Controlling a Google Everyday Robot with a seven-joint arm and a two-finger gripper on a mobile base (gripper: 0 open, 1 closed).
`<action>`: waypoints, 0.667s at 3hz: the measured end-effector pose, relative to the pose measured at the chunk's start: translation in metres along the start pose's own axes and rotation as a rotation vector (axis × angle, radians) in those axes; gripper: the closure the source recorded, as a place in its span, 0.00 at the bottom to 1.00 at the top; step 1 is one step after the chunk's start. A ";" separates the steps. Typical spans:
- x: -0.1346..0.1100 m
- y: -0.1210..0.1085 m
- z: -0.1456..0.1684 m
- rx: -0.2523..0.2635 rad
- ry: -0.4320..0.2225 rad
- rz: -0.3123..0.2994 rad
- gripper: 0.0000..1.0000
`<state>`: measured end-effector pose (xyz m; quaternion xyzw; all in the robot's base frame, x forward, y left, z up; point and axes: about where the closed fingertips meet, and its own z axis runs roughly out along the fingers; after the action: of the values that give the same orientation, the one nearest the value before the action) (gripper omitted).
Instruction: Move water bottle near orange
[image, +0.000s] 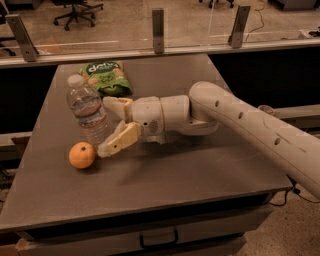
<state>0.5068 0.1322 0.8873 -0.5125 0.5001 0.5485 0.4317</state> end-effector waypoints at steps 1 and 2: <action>0.003 -0.004 -0.016 0.027 0.017 -0.006 0.00; 0.004 -0.009 -0.037 0.065 0.042 -0.014 0.00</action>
Offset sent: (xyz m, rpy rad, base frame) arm 0.0254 -0.0663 -0.0075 -0.0789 -0.0349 -0.1117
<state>0.5202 0.0961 0.8831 -0.5133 0.5230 0.5179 0.4414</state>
